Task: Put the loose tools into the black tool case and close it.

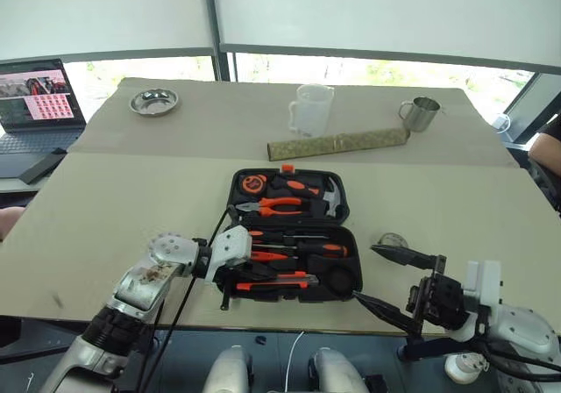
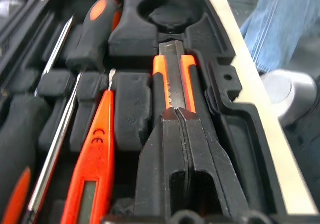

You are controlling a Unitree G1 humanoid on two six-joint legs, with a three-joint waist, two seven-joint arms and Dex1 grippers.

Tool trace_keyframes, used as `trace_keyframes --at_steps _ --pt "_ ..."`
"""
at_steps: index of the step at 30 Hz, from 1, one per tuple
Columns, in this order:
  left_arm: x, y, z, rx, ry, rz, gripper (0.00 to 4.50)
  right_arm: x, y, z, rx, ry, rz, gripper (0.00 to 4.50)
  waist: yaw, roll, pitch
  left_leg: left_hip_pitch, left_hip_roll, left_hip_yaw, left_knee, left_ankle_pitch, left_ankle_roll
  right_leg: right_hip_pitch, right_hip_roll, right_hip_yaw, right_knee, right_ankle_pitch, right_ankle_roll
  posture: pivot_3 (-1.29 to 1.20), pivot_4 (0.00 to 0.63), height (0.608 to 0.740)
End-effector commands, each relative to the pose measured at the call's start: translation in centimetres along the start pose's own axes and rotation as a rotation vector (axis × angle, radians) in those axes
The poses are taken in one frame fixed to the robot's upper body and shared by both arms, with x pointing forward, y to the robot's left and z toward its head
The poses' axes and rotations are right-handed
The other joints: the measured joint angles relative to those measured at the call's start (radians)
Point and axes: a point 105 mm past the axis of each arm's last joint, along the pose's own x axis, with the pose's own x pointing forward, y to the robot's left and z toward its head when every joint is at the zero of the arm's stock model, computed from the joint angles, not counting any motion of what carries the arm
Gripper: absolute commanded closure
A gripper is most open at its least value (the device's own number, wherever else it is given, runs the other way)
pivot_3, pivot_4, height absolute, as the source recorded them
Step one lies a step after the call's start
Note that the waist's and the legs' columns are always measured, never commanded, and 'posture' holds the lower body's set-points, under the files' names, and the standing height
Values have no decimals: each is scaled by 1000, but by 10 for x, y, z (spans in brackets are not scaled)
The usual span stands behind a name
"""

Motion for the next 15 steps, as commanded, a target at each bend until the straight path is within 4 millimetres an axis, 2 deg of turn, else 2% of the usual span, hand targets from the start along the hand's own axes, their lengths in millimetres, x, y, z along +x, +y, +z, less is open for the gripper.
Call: trace_keyframes --at_steps 1,2,5,7,11,14,15 --pt "6 -11 -31 -114 51 5 4472 0 0 12 -33 -26 -5 0 -1 1 -1 1 0 0 0 0 0 1 0 0 -1 -2 -3 0 150 740" --pt "2 -9 -24 -83 3 15 4472 -2 -1 13 -36 -21 -13 0 -3 1 -1 1 0 0 0 0 0 1 0 0 -1 -3 -5 0 150 740" --pt "-18 11 -2 20 -179 167 3819 -14 -9 14 -55 -2 -82 0 -2 2 -1 0 1 0 -1 0 0 0 -1 1 -1 -3 -5 0 150 740" --pt "-28 14 10 23 -285 180 3067 -20 -13 14 -62 9 -117 0 -3 0 0 -1 1 0 -1 0 0 -1 -1 1 0 0 -1 0 150 740" --pt "-80 15 36 79 -485 238 1695 -65 -23 -3 -69 117 -310 0 -7 -1 1 -5 1 0 -1 0 0 -6 0 0 1 0 -2 0 150 740" --pt "-102 10 33 84 -516 285 669 -96 -29 -23 -34 181 -482 0 -10 -1 1 -6 1 0 -4 0 0 -8 0 0 1 0 -4 0 150 740" --pt "-106 8 32 92 -517 291 177 -102 -29 -28 -28 201 -511 0 -13 -1 1 -6 1 1 -5 0 0 -8 -1 1 0 0 -4 0 150 740"
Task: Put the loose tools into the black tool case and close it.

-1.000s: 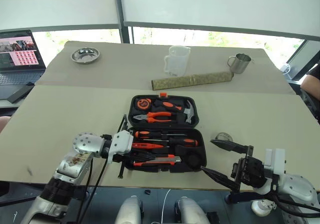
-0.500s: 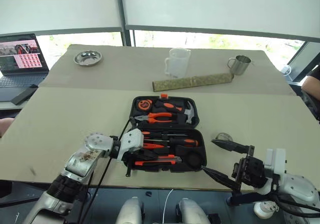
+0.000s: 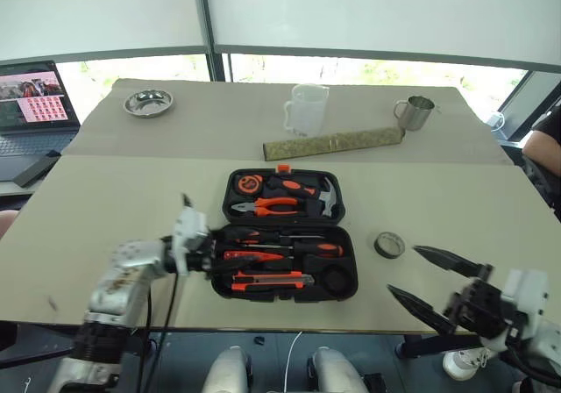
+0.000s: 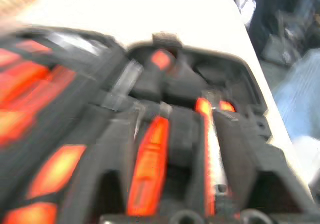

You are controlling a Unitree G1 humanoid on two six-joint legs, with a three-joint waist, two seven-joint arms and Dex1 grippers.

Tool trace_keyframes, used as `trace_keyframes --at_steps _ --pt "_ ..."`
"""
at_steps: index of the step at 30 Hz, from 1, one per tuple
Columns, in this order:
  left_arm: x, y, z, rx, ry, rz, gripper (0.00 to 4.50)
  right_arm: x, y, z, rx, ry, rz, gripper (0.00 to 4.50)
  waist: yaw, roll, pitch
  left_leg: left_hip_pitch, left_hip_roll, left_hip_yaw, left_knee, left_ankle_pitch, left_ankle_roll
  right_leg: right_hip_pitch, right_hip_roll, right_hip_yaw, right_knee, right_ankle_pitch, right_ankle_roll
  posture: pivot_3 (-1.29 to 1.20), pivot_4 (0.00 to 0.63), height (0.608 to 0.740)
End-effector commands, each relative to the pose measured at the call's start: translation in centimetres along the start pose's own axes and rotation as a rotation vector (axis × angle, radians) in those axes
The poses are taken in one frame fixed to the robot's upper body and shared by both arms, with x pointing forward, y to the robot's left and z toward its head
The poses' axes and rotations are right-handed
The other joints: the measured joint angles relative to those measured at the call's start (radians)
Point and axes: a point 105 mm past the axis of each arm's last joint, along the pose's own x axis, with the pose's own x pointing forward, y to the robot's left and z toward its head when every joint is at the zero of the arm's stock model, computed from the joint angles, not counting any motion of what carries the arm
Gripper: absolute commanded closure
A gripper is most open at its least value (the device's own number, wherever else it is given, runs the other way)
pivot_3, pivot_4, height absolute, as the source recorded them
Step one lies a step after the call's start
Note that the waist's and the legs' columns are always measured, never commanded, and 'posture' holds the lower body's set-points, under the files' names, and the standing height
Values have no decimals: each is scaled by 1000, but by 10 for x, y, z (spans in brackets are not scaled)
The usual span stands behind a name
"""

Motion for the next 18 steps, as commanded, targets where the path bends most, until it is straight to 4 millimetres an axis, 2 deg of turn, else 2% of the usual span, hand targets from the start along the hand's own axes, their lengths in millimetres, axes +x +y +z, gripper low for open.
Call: trace_keyframes --at_steps 1,3,6,10,14,18 --pt "-22 -6 11 64 -43 2 31 -24 -15 -19 -35 83 -144 0 -4 0 0 0 0 0 -1 0 0 0 0 0 -1 0 0 0 150 740" --pt "-40 -2 8 38 -27 45 31 -32 -16 -31 -35 148 -160 0 -7 0 0 0 0 1 -1 0 0 0 -1 1 -1 0 0 0 150 740" --pt "-50 1 7 37 -22 51 31 -17 -33 -16 -84 126 -138 0 -15 0 0 0 0 1 -1 0 0 -2 0 0 -1 -2 1 0 150 740" --pt "-40 0 13 65 -16 -7 31 19 -48 -2 -183 227 62 0 -24 -1 2 2 0 2 -1 0 0 -2 -1 6 -1 -2 -3 0 150 740" --pt "-28 4 18 71 -33 -21 31 41 -50 -7 -186 393 238 0 -13 -4 3 1 0 3 -1 1 0 -3 2 4 -1 2 2 0 150 740" --pt "-11 -6 23 71 -39 -100 31 64 -58 -14 -192 547 310 0 -11 -4 3 -8 -1 1 -3 0 1 -11 2 2 -1 4 -5 0 150 740"
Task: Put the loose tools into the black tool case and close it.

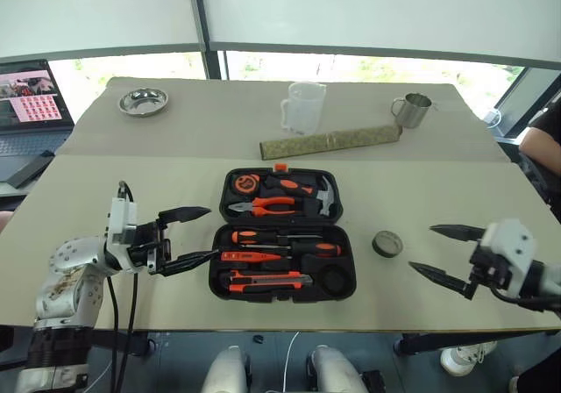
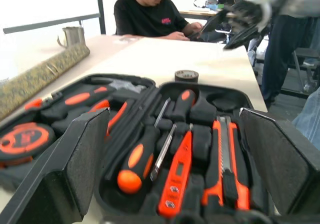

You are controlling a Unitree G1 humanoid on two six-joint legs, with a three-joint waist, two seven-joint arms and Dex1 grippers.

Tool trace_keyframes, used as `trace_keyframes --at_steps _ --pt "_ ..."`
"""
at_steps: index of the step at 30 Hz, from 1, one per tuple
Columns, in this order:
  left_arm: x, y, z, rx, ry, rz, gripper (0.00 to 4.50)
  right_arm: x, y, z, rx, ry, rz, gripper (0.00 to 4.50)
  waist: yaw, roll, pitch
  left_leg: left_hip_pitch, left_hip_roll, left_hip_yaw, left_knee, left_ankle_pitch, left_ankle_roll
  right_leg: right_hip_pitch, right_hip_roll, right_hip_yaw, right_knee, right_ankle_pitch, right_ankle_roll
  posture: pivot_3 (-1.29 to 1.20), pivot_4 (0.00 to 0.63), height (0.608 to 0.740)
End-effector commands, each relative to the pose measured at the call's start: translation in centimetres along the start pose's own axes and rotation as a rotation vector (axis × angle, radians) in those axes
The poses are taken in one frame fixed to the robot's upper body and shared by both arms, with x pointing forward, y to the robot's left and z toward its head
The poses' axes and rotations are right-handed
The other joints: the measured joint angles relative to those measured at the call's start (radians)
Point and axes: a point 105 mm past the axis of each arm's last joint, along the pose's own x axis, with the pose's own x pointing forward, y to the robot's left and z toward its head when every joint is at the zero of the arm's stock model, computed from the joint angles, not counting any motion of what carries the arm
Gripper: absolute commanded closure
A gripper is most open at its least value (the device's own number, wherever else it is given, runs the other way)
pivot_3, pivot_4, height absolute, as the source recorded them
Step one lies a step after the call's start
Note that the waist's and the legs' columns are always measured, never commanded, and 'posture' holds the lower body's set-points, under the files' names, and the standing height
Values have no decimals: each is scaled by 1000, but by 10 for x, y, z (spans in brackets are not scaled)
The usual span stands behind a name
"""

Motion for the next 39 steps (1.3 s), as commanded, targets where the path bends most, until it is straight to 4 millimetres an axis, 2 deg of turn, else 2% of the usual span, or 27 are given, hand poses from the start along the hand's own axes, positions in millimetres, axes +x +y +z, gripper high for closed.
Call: trace_keyframes --at_steps 1,3,6,10,12,16,17,19,22,25,28,31,38,39 --pt "20 -9 12 33 -21 -91 31 14 -8 -2 -13 117 63 0 -2 0 0 -2 0 0 0 0 0 -1 0 0 0 0 0 0 150 740" --pt "25 -13 11 40 -11 -120 31 23 -9 -5 -17 157 94 0 -4 0 0 -5 -1 0 0 0 0 -4 -1 0 -1 0 1 0 150 740" --pt "30 -18 8 38 -6 -147 0 40 -11 -3 -62 172 124 755 -5 0 0 -6 -1 -1 0 0 0 -5 -1 0 -2 0 1 0 150 740" --pt "26 -24 1 33 17 -164 0 52 -9 -1 -87 180 174 2073 -6 0 0 -6 -1 -1 0 0 0 -5 -1 0 -1 0 1 0 150 740" --pt "21 -26 -4 27 31 -167 0 55 -8 0 -97 178 190 2899 -6 0 0 -6 -1 0 0 0 0 -6 -1 0 -1 0 1 0 150 740" --pt "8 -26 -15 25 52 -162 0 54 -12 7 -142 154 191 4283 -6 0 0 -6 -1 0 0 0 0 -7 -1 0 0 1 1 0 150 740" --pt "5 -27 -18 26 55 -163 0 52 -12 10 -150 143 198 4441 -6 0 0 -6 -1 0 1 0 0 -7 -1 0 0 1 1 0 150 740" --pt "-1 -29 -24 35 70 -175 0 46 -1 29 -197 72 280 4441 -5 0 0 -6 -1 0 1 0 0 -7 -1 -1 0 0 1 0 150 740" --pt "-9 -35 -32 42 85 -194 0 40 34 74 -193 -108 440 4441 -7 1 1 -8 0 0 1 0 0 -9 -1 0 1 1 1 0 150 740" --pt "-12 -40 -37 42 105 -210 0 42 64 89 -178 -133 560 4441 -11 0 1 -9 1 -1 1 0 0 -12 0 0 4 1 0 0 150 740" --pt "-13 -43 -40 38 111 -218 0 53 81 90 -158 -116 595 4441 -7 0 1 -9 1 -1 1 0 0 -12 0 -1 4 1 0 0 150 740" --pt "-10 -47 -40 36 109 -230 0 66 88 77 -137 -39 585 4441 -4 0 1 -10 0 -1 2 0 0 -12 -1 -1 4 1 0 0 150 740" --pt "-6 -49 -34 35 107 -228 0 78 82 61 -135 34 531 4441 -6 0 1 -13 0 -1 4 0 0 -14 0 -1 4 2 0 0 150 740" --pt "-5 -48 -32 38 108 -227 0 77 86 60 -140 40 569 4441 -6 0 1 -12 0 -1 4 0 0 -14 0 -1 4 2 0 0 150 740"
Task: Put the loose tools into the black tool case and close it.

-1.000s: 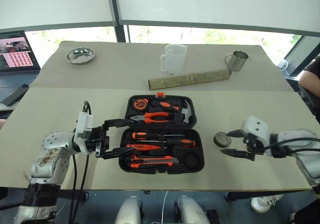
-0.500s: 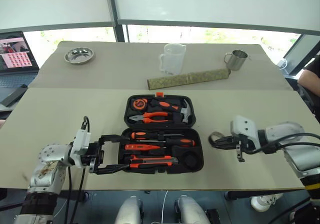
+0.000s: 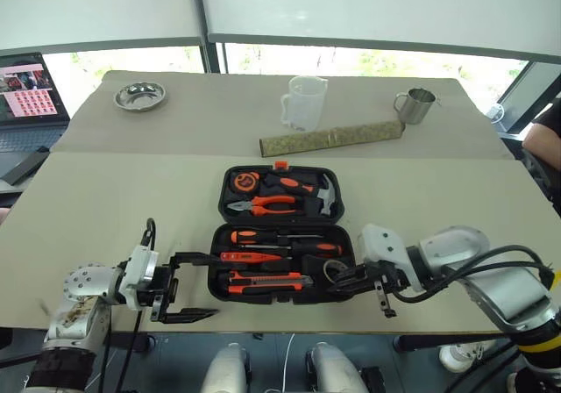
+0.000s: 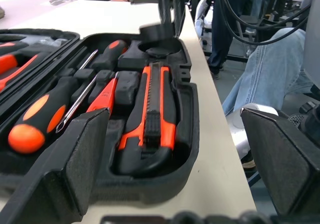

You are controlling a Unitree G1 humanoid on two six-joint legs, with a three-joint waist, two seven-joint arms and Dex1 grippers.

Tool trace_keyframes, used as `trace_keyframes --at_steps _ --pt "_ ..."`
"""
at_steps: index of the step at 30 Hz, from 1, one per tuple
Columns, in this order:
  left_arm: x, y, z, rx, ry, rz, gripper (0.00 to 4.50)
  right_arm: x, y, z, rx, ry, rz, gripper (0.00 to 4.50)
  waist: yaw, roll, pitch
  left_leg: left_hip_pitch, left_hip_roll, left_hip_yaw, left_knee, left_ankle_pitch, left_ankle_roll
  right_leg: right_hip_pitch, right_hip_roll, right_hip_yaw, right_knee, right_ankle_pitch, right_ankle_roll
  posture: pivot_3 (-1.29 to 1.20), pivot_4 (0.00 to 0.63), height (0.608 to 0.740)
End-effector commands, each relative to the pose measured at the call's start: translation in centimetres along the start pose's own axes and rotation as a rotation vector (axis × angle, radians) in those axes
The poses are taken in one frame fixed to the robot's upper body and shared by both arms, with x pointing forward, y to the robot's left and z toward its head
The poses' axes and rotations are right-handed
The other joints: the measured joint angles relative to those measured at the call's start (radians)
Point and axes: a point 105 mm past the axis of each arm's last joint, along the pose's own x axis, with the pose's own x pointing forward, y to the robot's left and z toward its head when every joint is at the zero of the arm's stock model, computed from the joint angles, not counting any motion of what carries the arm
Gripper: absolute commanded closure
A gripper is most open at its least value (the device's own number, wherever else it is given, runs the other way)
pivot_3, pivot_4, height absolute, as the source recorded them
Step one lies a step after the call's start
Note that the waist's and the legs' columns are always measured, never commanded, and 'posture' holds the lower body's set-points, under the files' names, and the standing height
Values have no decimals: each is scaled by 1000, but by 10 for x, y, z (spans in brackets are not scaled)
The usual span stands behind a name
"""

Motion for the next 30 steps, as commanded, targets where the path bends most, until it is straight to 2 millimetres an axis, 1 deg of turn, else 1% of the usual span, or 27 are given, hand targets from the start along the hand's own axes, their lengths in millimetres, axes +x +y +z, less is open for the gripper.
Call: trace_keyframes --at_steps 1,3,5,8,10,12,13,14,15,16,17,18,20,21,22,24,25,26,27,30 --pt "2 2 12 28 -3 4 0 1 0 2 -43 17 19 4441 0 0 0 0 0 0 0 0 0 0 0 0 0 0 0 0 150 740" --pt "4 4 17 33 -3 9 0 1 6 2 -29 22 65 3679 0 0 0 0 0 0 0 0 0 0 0 0 0 0 0 0 150 740" --pt "6 6 21 38 -4 18 0 1 7 4 -15 22 81 3088 0 0 0 0 0 0 0 0 0 0 0 0 0 0 0 0 150 740" --pt "7 7 23 19 7 30 0 0 0 12 -58 -7 58 2127 0 0 0 0 0 -1 0 0 0 0 0 0 0 0 0 0 150 740" --pt "7 8 24 -14 14 52 0 -6 1 21 -63 -53 90 1445 0 0 0 0 0 -1 0 0 0 0 0 0 0 0 0 0 150 740" --pt "4 18 29 -51 -3 134 0 -19 3 33 -48 -134 131 737 0 0 0 0 0 -1 0 0 0 0 0 0 0 0 0 0 150 740" --pt "2 24 29 -69 -1 188 0 -26 3 37 -31 -175 144 737 0 0 0 0 0 -1 1 0 0 0 0 0 0 0 0 0 150 740" --pt "-3 31 25 -76 42 257 0 -36 2 39 -13 -211 146 737 1 0 0 0 0 -1 1 0 0 0 0 0 0 0 0 0 150 740" --pt "-6 35 21 -79 77 303 0 -42 1 40 -3 -233 145 737 2 0 0 0 0 -2 1 0 0 1 0 -1 0 0 0 0 150 740" --pt "-11 40 20 -101 70 347 0 -49 -3 39 8 -247 131 737 2 0 0 0 0 -2 1 0 0 1 0 -1 0 0 0 0 150 740" --pt "-18 44 18 -137 65 393 0 -57 -13 37 25 -282 71 737 2 -1 0 0 0 -3 1 0 0 1 0 -1 0 0 1 0 150 740" --pt "-25 51 14 -162 71 456 0 -63 -27 35 37 -333 -16 737 1 -2 0 0 0 -3 1 0 0 2 0 -1 0 0 1 0 150 740" --pt "-37 62 5 -207 87 559 533 -72 -52 28 29 -395 -175 654 0 -3 0 1 0 -2 2 0 0 2 0 -2 0 0 0 0 150 740" --pt "-40 67 0 -214 107 603 688 -72 -62 19 19 -377 -241 654 0 -3 0 1 0 -2 2 0 0 2 1 -2 1 1 0 0 150 740" --pt "-43 73 -5 -217 122 643 1135 -71 -69 10 4 -350 -289 1180 0 -3 0 2 0 -2 2 0 0 2 1 -2 1 1 0 0 150 740" --pt "-43 86 -13 -235 146 727 1870 -65 -84 -10 -12 -278 -387 1713 0 -2 0 1 0 -1 2 0 0 2 1 -1 1 1 0 0 150 740" --pt "-42 92 -16 -246 151 759 2213 -61 -90 -16 -23 -260 -429 2031 1 -2 0 1 0 -1 2 0 0 2 0 -1 1 1 0 0 150 740" --pt "-40 96 -17 -260 154 780 2643 -58 -95 -21 -29 -249 -458 2416 2 -3 0 1 0 -1 2 0 0 2 0 -1 1 1 0 0 150 740" --pt "-38 99 -20 -274 162 805 2959 -55 -100 -26 -38 -230 -489 2745 1 -3 0 1 0 -1 2 0 0 1 0 -1 2 1 0 0 150 740" --pt "-20 100 -29 -281 192 791 4087 -43 -111 -32 -60 -210 -539 3760 0 -2 0 -1 -1 -1 3 0 0 0 0 -1 2 2 1 0 150 740"
